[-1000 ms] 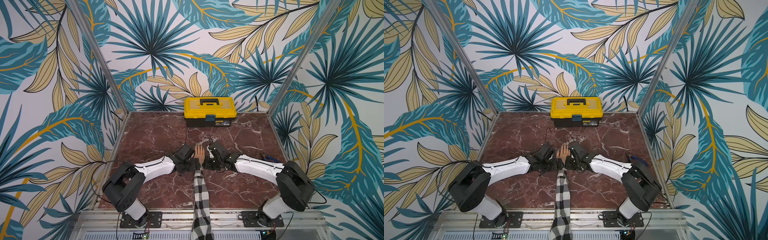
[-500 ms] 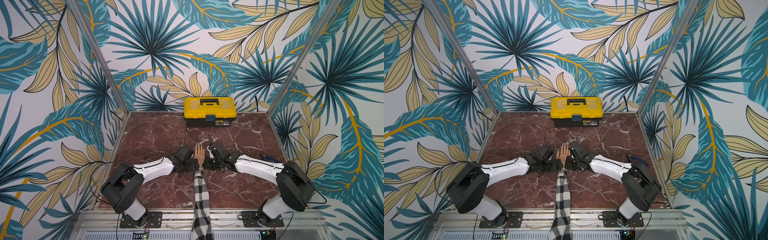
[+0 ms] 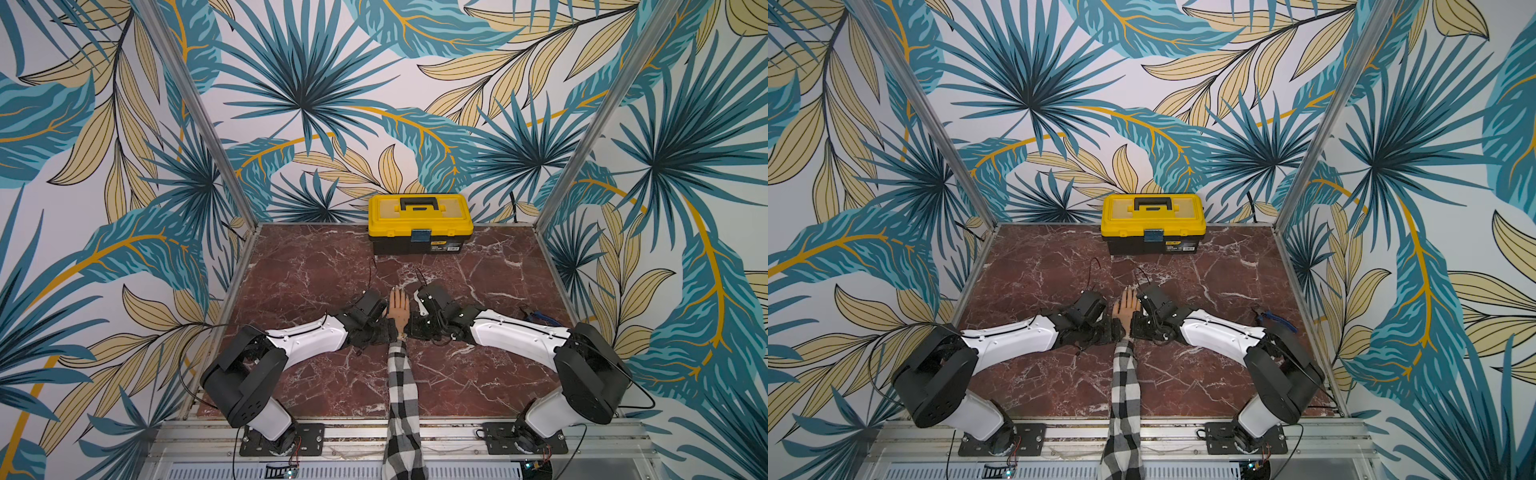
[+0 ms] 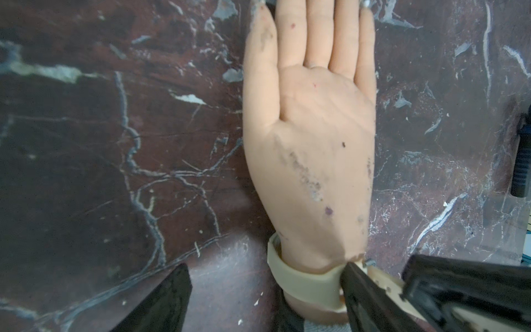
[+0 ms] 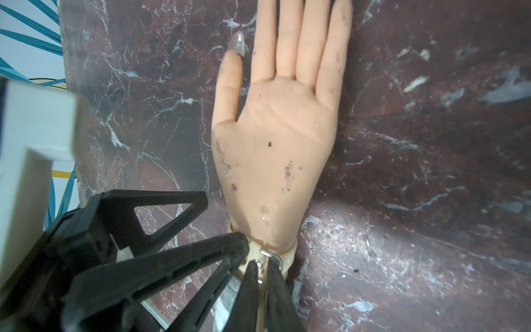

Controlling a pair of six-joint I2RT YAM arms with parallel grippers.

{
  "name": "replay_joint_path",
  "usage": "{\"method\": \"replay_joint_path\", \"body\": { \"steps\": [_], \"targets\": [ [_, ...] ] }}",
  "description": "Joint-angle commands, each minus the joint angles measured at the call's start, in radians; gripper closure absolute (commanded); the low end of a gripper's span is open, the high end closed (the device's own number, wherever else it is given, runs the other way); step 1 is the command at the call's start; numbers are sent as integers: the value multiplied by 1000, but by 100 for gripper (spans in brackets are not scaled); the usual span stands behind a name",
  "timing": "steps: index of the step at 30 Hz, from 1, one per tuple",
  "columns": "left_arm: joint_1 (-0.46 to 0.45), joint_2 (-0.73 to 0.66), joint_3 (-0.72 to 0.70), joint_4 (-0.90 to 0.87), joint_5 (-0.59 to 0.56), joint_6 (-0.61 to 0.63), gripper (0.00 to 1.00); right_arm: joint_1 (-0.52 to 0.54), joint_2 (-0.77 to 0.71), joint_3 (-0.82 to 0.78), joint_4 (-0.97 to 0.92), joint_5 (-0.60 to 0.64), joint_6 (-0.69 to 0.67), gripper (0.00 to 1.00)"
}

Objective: Take off the watch
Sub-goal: Untie the watch from the hand.

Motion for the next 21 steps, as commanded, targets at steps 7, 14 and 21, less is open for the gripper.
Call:
{"method": "replay_joint_path", "body": {
  "steps": [7, 14, 21],
  "targets": [
    [4, -11, -31, -34, -28, 5, 17, -10, -51, -19, -61, 46, -29, 99],
    [5, -13, -23, -34, -24, 7, 17, -9, -44, -48, -104, 85, -46, 100],
    [7, -20, 1, -34, -10, 11, 17, -9, -2, -69, -59, 66, -37, 100]
  ]
}}
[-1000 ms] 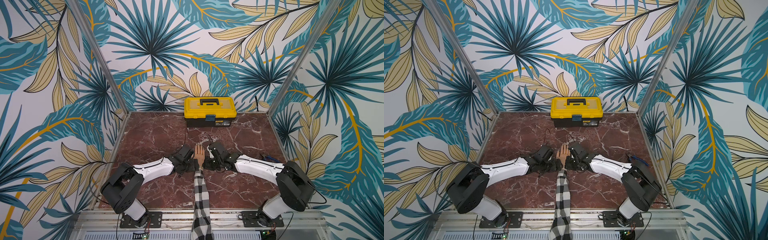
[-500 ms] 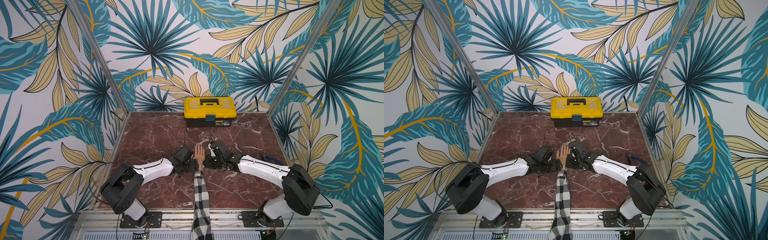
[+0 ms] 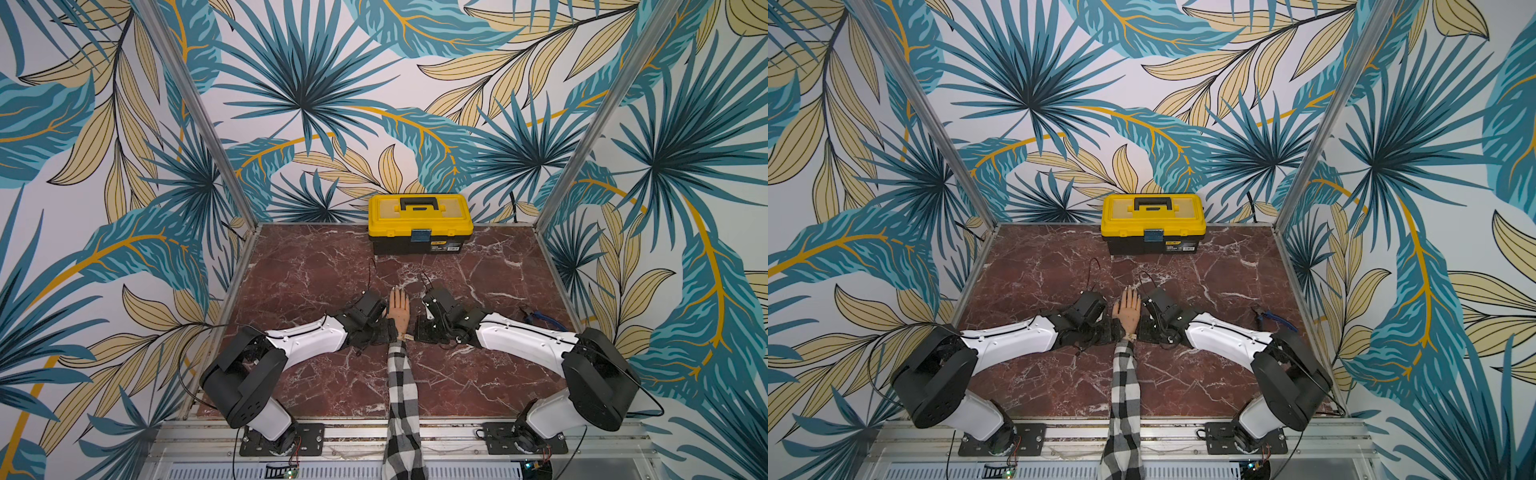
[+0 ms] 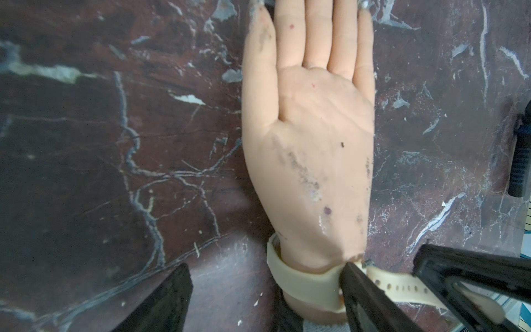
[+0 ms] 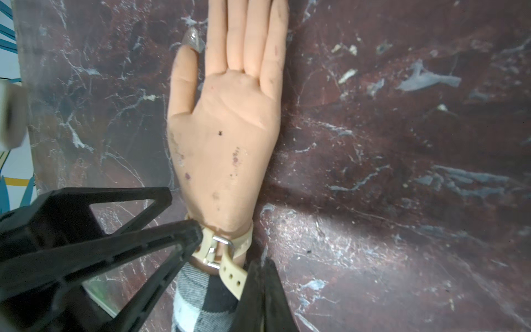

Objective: Take off the watch
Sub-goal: Untie the watch from the hand.

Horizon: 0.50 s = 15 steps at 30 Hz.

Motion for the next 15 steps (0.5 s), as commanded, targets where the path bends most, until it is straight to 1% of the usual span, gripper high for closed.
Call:
{"method": "replay_joint_path", "body": {
  "steps": [1, 9, 15],
  "targets": [
    [6, -19, 10, -42, -8, 11, 16, 0, 21, -17, 3, -2, -8, 100],
    [3, -47, 63, -48, 6, 21, 11, 0, 26, 1, 10, -14, -10, 100],
    [-8, -22, 127, -86, -6, 47, 10, 0, 28, -6, 24, -19, -5, 100]
  ]
}}
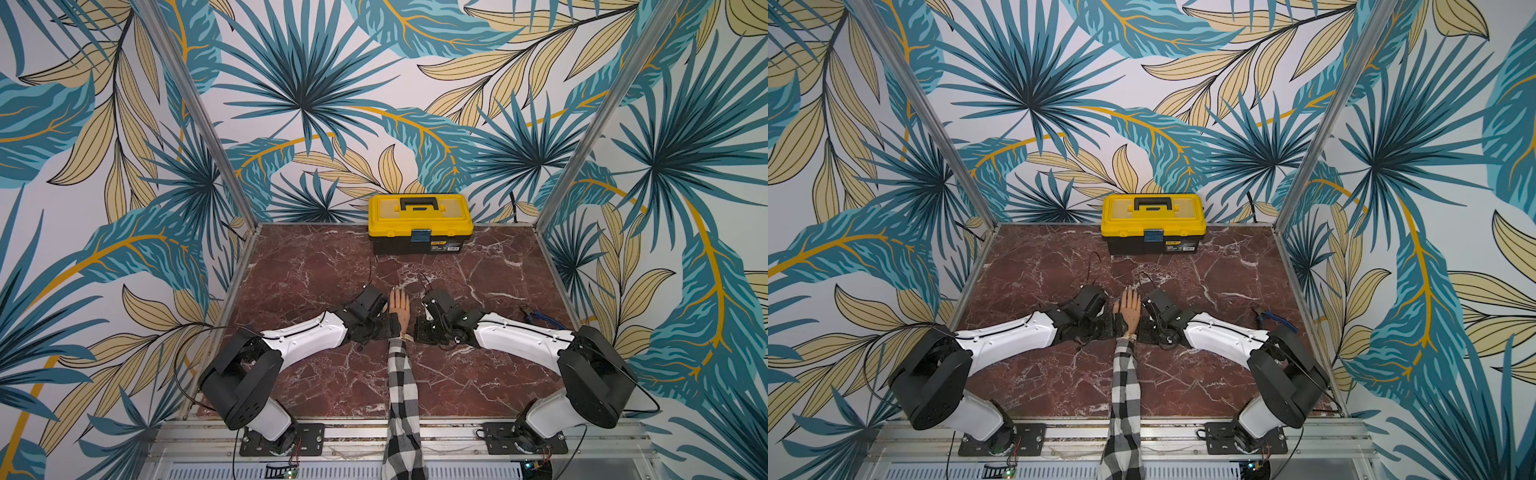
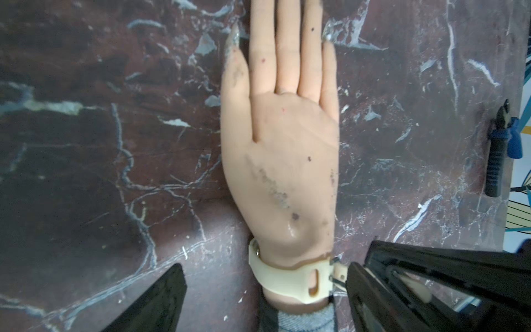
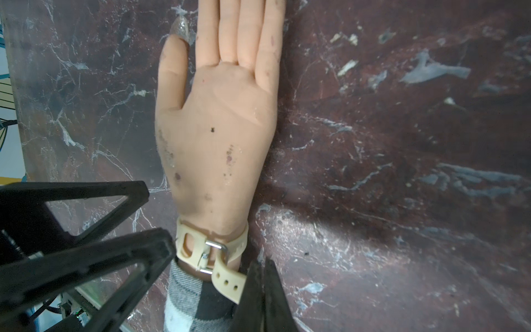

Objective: Take off the watch
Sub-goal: Untie the watch from the hand.

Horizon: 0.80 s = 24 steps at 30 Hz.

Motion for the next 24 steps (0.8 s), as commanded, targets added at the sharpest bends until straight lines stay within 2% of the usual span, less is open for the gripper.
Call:
{"method": "replay_joint_path", "body": {
  "steps": [1, 14, 24],
  "targets": [
    [-8, -2, 54, -43, -16, 32, 10, 0, 19, -6, 19, -11, -4, 100],
    [-41, 82, 115, -113, -57, 59, 11, 0, 20, -9, 28, -13, -3, 100],
    [-50, 96, 130, -113, -70, 72, 11, 0, 21, -11, 31, -11, -2, 100]
  ]
}}
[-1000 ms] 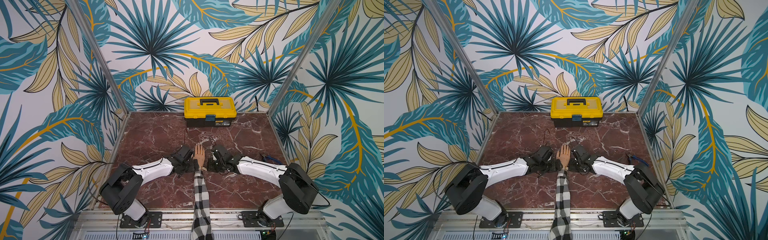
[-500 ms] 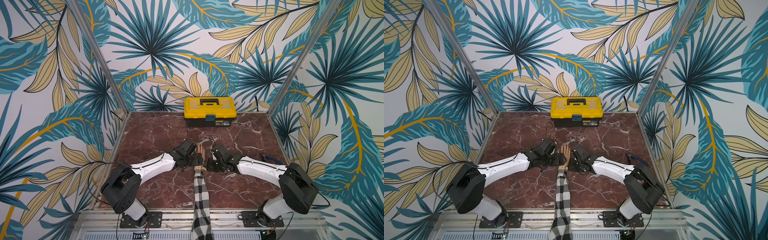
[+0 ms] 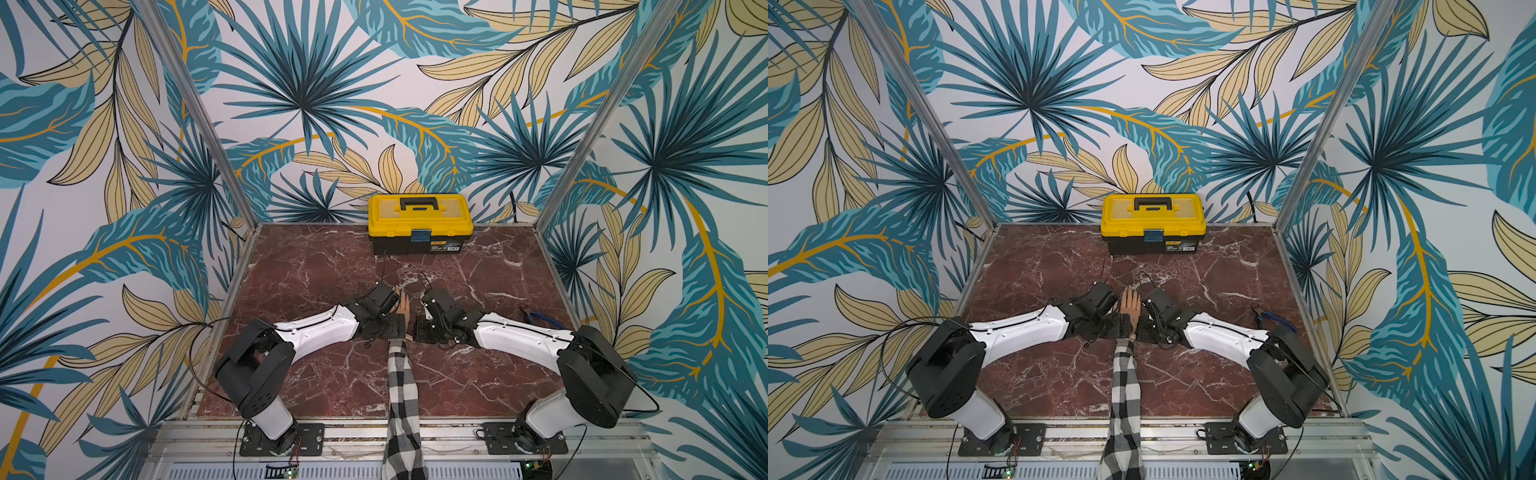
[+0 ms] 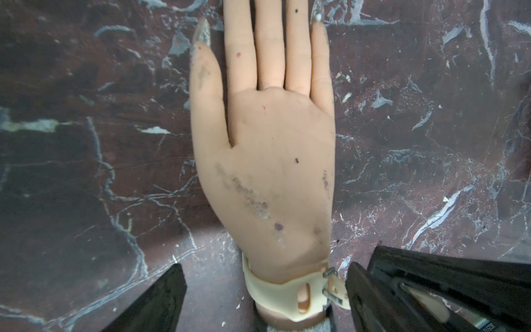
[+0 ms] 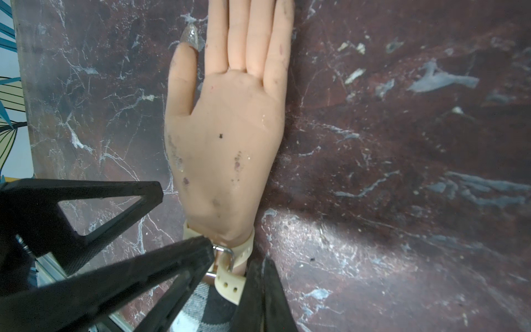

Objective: Take off the watch
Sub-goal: Untie the watch from the hand.

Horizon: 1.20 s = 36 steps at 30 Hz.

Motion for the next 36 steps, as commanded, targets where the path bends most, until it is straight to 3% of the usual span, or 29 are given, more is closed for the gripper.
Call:
{"method": "replay_joint_path", "body": {
  "steps": [1, 36],
  "targets": [
    [-5, 13, 36, -8, -19, 21, 11, -1, 18, -11, 8, -11, -3, 100],
    [1, -70, -59, -25, -100, 17, 14, 0, 14, -8, -10, 4, -6, 100]
  ]
}}
